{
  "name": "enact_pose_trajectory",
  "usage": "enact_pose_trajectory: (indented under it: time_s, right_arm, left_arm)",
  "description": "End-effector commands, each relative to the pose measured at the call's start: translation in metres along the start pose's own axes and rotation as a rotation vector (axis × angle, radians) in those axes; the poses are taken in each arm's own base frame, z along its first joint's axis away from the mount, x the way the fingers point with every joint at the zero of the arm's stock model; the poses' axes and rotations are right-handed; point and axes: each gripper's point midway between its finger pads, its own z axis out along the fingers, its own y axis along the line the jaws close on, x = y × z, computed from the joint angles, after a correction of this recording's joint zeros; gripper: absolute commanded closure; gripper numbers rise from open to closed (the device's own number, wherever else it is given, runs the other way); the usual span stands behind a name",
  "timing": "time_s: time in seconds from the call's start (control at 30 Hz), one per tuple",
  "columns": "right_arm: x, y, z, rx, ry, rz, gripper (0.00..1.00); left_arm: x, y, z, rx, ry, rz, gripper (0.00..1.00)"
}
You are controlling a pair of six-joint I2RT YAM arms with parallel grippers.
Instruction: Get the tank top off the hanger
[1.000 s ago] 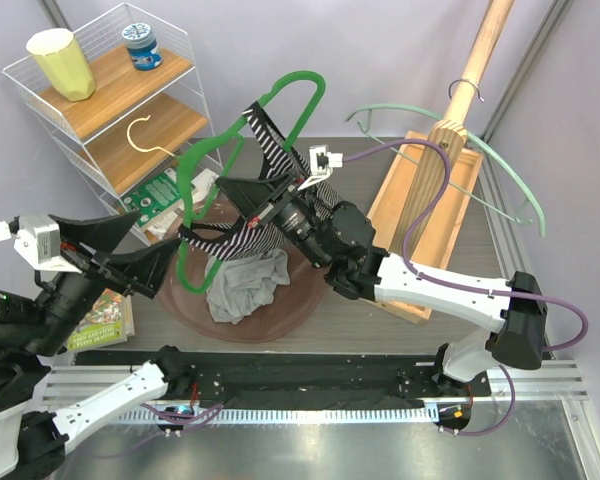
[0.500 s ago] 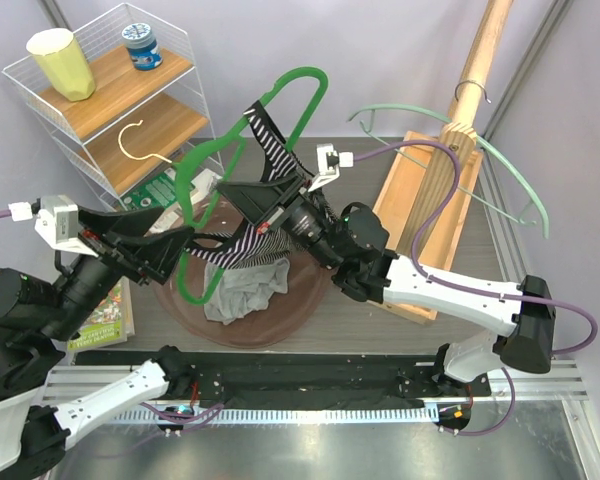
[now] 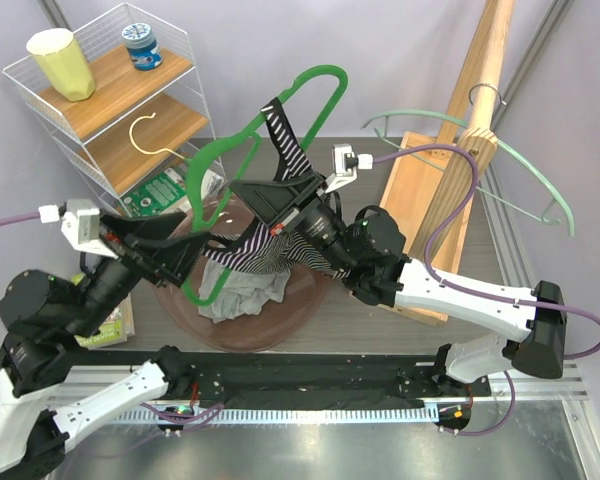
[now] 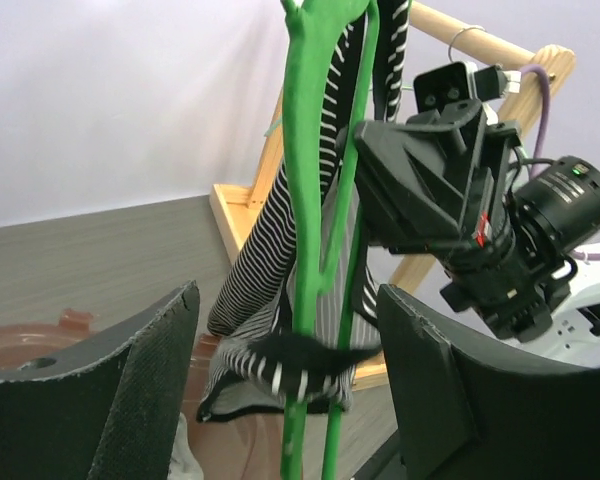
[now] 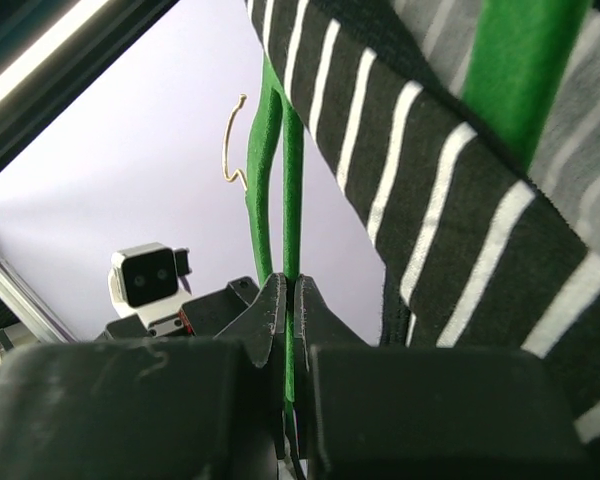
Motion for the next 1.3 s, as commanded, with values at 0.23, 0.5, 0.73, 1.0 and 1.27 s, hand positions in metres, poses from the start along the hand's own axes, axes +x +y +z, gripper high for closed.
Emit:
enact_pose_trajectory:
  time_s: [0.23,0.5,0.73,1.0,1.27]
  right_arm:
    - [-0.063,0.056,0.006,-0.124,-0.162,0.007,0.99]
    - [-0.060,0.059,0.008,-0.144,-0.148,0.012,0.99]
    - [-0.057,0.058,0.008,-0.137,-0.139,0.014,0.99]
    - [-0.056,0.056,0.008,-0.134,-0.131,0.009,0.99]
    - [-0.050,0.053,0.007,-0.132,-0.114,0.023,0.99]
  left_arm:
    - [-0.005,-0.013,-0.052,0.102,-0.001,-0.015,0.21]
    - [0.022,-0.004,-0.047,0.066,0.099,-0.014,0.15]
    - [0.040,-0.019,-0.041,0.148,0.148,-0.055,0.31]
    - [0.051,-0.021,-0.037,0.172,0.162,-0.059,0.63]
    - [0.055,-0.035,-0.027,0.245,0.181,-0.069,0.74]
